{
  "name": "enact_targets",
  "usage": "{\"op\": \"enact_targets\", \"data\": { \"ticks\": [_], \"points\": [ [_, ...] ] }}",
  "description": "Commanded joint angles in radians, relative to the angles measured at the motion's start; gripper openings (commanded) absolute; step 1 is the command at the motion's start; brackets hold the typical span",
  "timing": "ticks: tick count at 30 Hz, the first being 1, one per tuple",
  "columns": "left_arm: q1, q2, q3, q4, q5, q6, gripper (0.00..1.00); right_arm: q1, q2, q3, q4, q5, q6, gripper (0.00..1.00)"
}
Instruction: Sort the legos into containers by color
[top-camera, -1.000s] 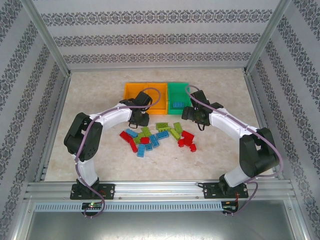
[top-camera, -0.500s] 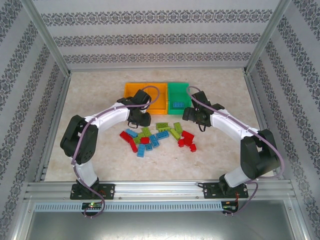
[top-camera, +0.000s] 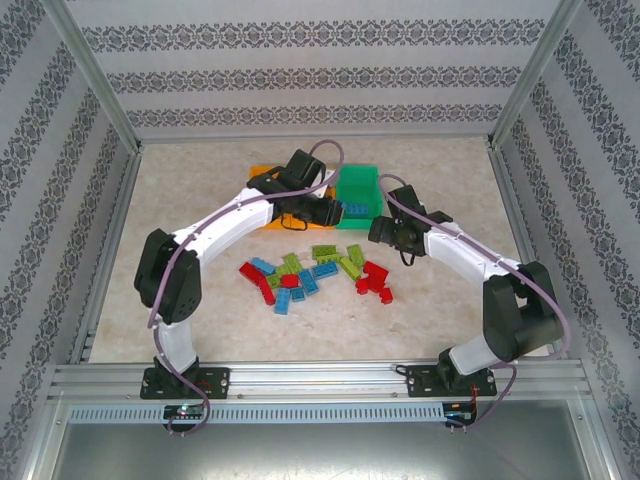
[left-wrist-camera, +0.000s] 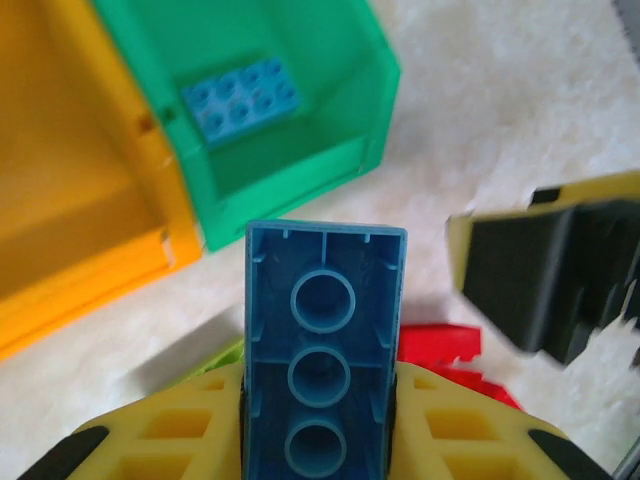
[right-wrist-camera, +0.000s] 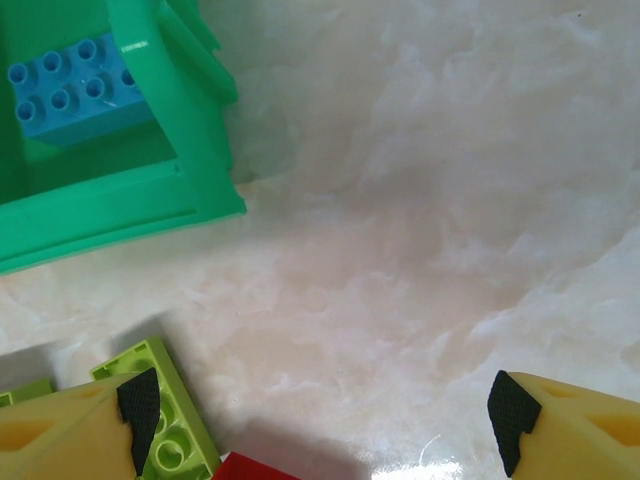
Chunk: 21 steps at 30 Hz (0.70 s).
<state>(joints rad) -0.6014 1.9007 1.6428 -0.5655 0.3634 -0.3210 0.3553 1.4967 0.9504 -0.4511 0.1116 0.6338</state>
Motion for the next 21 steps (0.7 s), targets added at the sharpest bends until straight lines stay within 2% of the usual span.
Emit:
{"op": "enact_targets", "data": {
  "ticks": [1,11,21],
  "points": [
    [-0.011,0.076,0.063,0.026,0.064,0.026,0.17,-0.008,-0.040,-0.031,0.015,-0.014,0.003,0.88],
    [-0.011,0.323,0.358,-0.015,0.077,-0.044,0.17,-0.010,-0.124,-0.106,0.029,-0.033,-0.048,0.89],
    [-0.011,0.460,0.506,-0.054,-0.069,-0.152,0.24,-0.010,-0.175,-0.145,0.025,-0.037,-0.053,0.90]
  ]
}}
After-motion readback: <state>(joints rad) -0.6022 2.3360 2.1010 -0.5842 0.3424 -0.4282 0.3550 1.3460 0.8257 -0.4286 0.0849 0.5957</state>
